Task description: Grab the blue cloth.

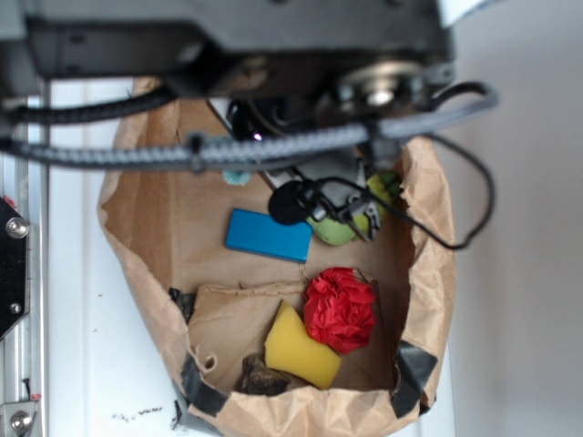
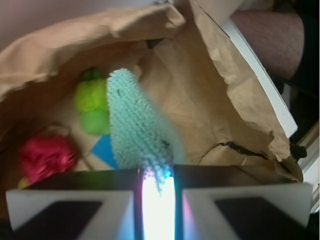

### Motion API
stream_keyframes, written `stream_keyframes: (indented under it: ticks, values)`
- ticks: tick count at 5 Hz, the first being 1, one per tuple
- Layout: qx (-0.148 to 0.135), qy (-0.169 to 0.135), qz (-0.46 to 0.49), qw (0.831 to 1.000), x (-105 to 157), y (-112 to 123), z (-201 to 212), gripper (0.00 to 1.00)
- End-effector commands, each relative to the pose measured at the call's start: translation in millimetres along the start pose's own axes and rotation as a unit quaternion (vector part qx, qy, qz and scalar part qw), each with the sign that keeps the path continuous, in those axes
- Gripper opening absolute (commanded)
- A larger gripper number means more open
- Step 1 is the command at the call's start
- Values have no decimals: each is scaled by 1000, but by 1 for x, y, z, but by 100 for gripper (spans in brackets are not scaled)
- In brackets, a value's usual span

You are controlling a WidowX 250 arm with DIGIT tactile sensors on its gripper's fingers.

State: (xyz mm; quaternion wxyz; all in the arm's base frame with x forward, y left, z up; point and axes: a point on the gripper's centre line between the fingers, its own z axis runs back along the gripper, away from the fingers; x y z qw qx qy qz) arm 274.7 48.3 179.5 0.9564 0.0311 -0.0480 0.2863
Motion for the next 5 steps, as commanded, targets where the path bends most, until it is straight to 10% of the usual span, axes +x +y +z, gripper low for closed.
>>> stream_keyframes:
  ticks: [1, 5]
  values:
    - [-65, -39, -47, 996, 1, 12, 19, 0]
    - [-151, -90, -43, 984, -10, 21, 3, 0]
